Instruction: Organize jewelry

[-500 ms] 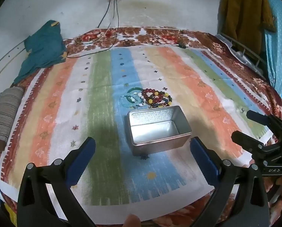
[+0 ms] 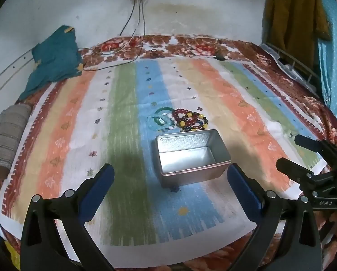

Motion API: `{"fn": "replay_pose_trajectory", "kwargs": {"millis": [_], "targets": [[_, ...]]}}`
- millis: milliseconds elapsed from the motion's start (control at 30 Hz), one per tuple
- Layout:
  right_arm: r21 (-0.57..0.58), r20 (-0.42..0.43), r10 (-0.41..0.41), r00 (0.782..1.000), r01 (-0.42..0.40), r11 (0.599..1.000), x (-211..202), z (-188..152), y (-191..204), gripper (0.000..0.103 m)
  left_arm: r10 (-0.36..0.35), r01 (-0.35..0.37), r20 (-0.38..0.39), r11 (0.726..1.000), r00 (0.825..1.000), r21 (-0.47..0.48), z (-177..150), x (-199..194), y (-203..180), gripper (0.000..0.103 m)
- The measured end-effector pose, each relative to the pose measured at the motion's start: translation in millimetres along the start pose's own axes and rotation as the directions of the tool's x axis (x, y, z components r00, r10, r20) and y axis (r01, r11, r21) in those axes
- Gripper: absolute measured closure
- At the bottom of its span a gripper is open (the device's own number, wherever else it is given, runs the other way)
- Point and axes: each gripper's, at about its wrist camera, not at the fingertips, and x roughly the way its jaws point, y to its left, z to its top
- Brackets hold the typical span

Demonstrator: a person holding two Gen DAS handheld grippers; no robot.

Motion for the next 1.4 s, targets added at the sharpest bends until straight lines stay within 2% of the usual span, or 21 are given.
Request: {"fn": "replay_pose_trajectory", "kwargs": {"millis": [533,733,967,1400], "targets": [[-0.019,-0.018,-0.016,1.000,0.016,1.000,5,-2,3,0.004,-0.003,0.001,-0.028,0.997,1.000,-0.078,0,5,12,0.006],[-0.014,-0.018,-0.010,1.000,0.010,1.000,6,-2,3,0.004,-0.024,0.022,-0.025,0.997,0.999,-0.078,1,5,13,0.006],[0.017,-0.019,0.000,1.000,0.001,1.000,6,-2,1,0.004,0.016,-0.017,-0.033,0.999,0.999,-0.044,1,4,8,0.006],[0.016,-0.028,-0.025,0.999,0.025,1.000,11,2,-1,0.004,0.018,-0.021,-0.056,0.999,0.998,-0.050,1,9,10,0.006]]}}
